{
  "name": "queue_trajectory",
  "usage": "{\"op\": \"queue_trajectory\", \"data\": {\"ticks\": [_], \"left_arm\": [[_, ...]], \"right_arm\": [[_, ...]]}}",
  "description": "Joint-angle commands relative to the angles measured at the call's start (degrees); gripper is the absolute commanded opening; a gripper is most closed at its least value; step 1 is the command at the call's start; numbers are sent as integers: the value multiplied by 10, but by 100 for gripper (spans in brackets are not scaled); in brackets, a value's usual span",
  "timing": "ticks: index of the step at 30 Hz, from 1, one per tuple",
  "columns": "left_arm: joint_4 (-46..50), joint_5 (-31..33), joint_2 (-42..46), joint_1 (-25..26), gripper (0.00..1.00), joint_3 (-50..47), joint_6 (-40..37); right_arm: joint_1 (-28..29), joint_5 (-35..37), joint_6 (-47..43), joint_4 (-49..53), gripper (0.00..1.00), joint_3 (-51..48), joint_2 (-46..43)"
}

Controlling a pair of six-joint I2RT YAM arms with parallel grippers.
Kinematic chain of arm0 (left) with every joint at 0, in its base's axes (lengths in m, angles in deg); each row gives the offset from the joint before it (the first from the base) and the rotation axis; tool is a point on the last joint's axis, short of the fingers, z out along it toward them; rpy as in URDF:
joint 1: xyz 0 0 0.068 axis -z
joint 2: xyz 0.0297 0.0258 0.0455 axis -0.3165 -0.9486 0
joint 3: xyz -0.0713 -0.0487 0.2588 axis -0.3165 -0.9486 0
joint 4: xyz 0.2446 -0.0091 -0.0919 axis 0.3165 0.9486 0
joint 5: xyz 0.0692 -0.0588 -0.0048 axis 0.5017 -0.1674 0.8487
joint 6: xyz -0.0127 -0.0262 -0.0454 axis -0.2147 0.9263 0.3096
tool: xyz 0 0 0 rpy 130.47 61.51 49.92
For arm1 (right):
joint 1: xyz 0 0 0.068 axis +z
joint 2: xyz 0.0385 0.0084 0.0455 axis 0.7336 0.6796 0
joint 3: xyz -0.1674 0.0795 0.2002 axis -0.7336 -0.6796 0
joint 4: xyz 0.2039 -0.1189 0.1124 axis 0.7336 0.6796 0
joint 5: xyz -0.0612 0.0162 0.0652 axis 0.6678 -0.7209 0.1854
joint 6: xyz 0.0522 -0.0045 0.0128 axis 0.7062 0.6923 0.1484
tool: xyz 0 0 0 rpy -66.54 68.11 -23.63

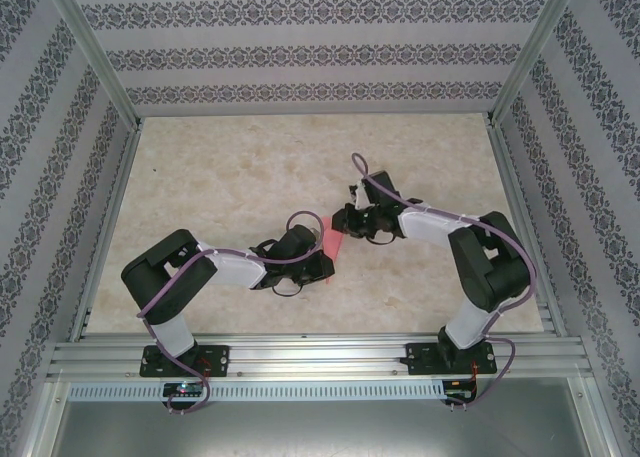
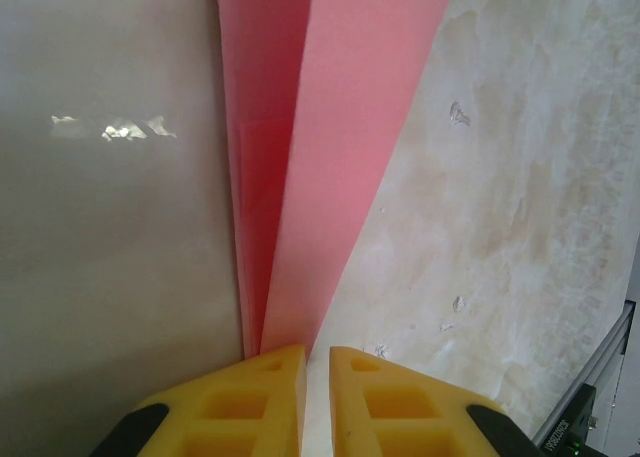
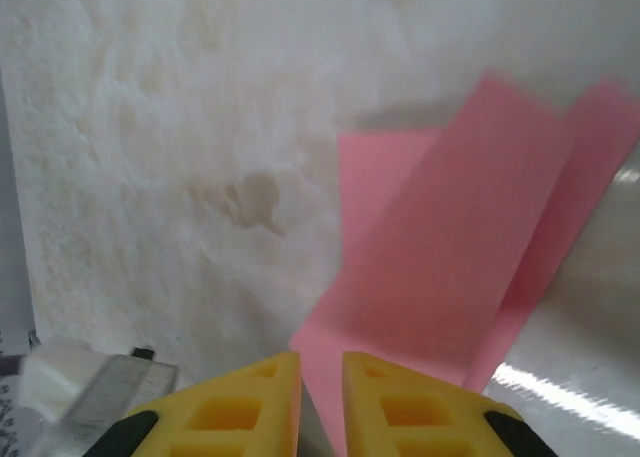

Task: Fold a paper plane with a square sheet of paper (fold left side to right side)
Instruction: Fold the wing for the fifth time at the center of the table.

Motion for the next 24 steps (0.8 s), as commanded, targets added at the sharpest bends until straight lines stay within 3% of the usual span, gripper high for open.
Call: {"op": "queue_trajectory", "data": {"ticks": [1,14,24], "left_arm": [[73,-14,-20,24,16,-12,-1],[86,-43,-9,30,16,-24,-16],[119,-57,11,53,15,-45,-28]], "right_arm": [[14,-12,57,-62,19,-13,27],[5,76,18,21,18,-2,80],[3,81,14,17,18,-6,87]]}}
